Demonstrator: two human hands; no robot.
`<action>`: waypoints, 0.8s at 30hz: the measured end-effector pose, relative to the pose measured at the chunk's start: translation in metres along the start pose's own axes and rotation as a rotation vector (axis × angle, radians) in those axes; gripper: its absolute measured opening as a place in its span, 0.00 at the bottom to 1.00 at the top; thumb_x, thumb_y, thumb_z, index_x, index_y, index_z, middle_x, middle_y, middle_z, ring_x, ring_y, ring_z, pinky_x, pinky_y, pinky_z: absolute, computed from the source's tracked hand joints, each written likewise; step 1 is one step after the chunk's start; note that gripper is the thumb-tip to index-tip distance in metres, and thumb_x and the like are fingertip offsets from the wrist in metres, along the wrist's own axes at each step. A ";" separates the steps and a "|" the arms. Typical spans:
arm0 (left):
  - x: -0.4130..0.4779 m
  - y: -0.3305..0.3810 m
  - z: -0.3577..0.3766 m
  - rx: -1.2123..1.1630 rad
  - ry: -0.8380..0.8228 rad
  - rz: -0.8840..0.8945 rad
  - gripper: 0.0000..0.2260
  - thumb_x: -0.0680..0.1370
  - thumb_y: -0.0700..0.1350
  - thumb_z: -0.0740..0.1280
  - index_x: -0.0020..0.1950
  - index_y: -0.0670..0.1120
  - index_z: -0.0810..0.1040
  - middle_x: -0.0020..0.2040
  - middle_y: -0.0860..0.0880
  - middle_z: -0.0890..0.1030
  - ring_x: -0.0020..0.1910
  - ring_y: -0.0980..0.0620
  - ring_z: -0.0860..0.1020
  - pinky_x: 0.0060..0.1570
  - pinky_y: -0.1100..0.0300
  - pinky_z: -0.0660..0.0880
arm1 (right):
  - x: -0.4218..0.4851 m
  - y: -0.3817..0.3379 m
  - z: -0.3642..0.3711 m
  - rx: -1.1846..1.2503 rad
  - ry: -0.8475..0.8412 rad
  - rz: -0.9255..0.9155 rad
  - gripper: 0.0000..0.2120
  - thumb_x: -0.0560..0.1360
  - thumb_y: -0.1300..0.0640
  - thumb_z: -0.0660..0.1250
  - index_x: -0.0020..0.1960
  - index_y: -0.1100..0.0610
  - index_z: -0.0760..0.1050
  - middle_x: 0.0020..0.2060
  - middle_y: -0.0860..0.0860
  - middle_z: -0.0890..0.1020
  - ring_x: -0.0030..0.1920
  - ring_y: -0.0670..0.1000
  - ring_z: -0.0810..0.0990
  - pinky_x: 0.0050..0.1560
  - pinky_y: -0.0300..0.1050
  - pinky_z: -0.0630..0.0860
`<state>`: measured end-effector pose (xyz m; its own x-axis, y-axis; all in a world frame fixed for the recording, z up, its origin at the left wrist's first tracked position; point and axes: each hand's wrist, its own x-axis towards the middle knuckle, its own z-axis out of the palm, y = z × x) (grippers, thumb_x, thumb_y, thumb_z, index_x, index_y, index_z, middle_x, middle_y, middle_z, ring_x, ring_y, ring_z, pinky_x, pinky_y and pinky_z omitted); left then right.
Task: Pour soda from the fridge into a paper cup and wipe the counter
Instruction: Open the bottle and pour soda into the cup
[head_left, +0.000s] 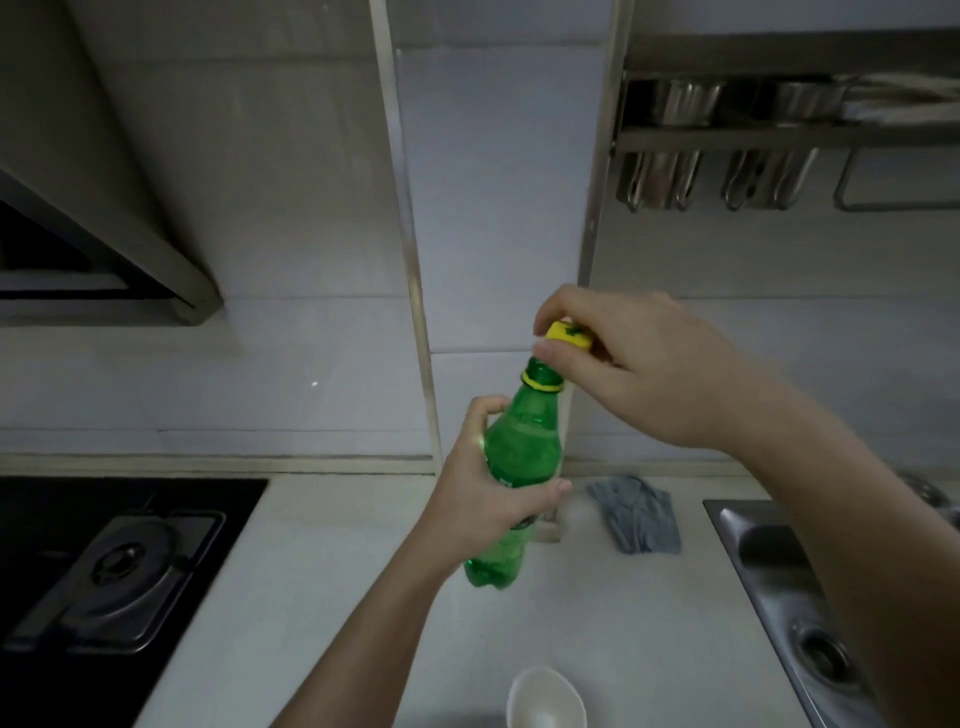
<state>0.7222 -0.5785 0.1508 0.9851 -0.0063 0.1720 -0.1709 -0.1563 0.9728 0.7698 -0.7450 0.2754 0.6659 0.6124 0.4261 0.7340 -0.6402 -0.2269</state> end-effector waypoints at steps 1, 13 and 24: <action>-0.002 -0.006 -0.002 0.014 0.004 -0.005 0.29 0.68 0.40 0.80 0.60 0.51 0.67 0.40 0.50 0.82 0.38 0.48 0.82 0.38 0.56 0.80 | -0.004 0.004 0.003 0.014 -0.003 0.029 0.17 0.78 0.37 0.54 0.57 0.46 0.71 0.36 0.43 0.76 0.37 0.44 0.74 0.39 0.52 0.74; -0.069 -0.100 -0.004 0.208 0.078 -0.110 0.29 0.67 0.46 0.82 0.57 0.68 0.72 0.50 0.64 0.80 0.50 0.62 0.79 0.49 0.70 0.75 | -0.153 0.101 0.160 0.041 -0.345 0.484 0.18 0.78 0.39 0.61 0.62 0.47 0.70 0.55 0.45 0.76 0.50 0.45 0.76 0.51 0.42 0.74; -0.155 -0.151 0.012 0.611 0.043 -0.362 0.25 0.68 0.48 0.77 0.57 0.65 0.68 0.49 0.65 0.77 0.47 0.61 0.78 0.43 0.61 0.75 | -0.320 0.129 0.317 0.101 -0.366 0.636 0.17 0.73 0.49 0.74 0.57 0.58 0.81 0.66 0.56 0.77 0.68 0.59 0.73 0.62 0.53 0.73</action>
<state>0.5957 -0.5660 -0.0245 0.9739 0.1874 -0.1277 0.2216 -0.6669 0.7114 0.6941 -0.8768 -0.1678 0.9557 0.2640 -0.1299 0.1881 -0.8878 -0.4201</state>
